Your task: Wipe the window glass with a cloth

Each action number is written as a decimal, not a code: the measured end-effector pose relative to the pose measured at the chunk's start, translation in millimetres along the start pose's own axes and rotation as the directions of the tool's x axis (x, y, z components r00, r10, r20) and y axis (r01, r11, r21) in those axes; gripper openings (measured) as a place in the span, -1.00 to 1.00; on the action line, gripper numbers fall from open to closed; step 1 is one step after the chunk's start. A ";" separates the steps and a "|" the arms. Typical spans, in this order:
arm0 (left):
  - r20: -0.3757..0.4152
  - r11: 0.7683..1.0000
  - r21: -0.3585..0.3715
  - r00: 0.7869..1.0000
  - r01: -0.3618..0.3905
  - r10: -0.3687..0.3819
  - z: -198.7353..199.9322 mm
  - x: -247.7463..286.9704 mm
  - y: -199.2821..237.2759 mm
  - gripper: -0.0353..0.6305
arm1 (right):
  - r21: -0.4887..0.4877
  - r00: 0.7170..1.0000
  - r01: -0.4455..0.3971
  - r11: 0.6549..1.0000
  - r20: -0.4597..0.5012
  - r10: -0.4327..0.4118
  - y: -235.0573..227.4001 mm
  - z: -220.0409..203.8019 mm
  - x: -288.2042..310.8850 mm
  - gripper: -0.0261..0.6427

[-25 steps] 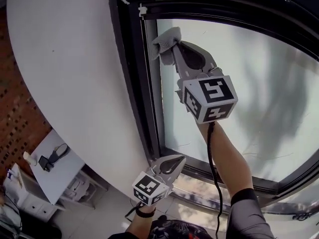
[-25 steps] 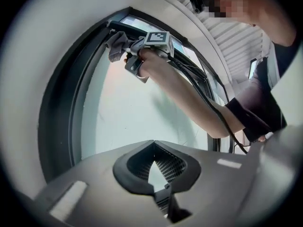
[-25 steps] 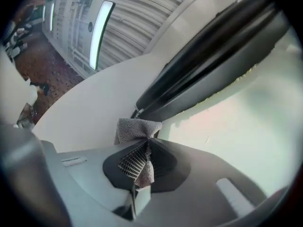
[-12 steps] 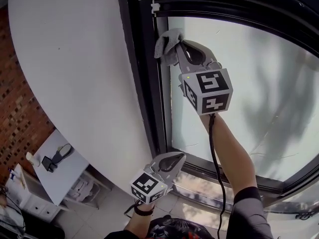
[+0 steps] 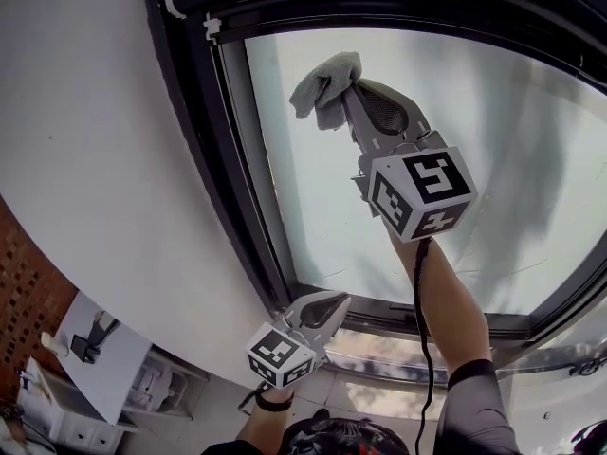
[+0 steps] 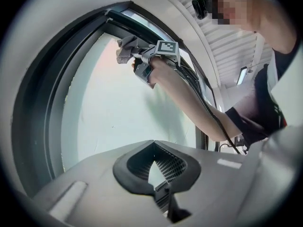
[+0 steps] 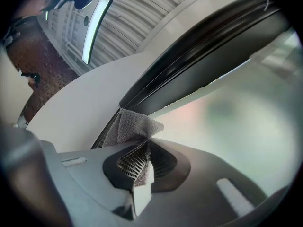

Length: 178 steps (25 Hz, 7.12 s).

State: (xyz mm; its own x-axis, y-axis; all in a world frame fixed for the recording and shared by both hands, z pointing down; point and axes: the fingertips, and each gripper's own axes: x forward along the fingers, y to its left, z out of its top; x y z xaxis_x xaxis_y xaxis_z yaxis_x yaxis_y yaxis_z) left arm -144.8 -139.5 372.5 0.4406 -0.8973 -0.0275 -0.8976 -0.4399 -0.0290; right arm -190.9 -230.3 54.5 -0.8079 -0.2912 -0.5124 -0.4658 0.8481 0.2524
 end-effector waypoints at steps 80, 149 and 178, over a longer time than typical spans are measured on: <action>0.039 0.976 -0.086 0.978 -0.202 0.206 -8.4 -94.5 64.9 -0.89 | 0.002 0.993 -0.107 0.994 -0.053 0.107 94.6 -83.5 57.9 -0.88; -0.035 0.952 -0.066 0.952 0.300 -0.303 -25.0 100.3 -126.9 -0.89 | -0.070 0.991 0.113 0.991 0.081 -0.107 -139.1 17.9 -214.3 -0.88; -0.004 0.988 -0.151 1.000 0.028 -0.029 -47.2 -46.8 6.0 -0.89 | 0.192 0.983 -0.125 0.973 -0.107 0.148 56.5 -118.3 -13.0 -0.88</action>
State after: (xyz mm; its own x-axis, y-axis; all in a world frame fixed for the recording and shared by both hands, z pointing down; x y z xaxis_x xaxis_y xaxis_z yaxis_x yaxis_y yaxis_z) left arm -171.5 -101.9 420.8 0.4660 -0.8845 -0.0224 -0.8769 -0.4650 0.1213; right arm -249.4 -230.9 172.5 -0.9018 -0.2087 -0.3783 -0.2829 0.9471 0.1518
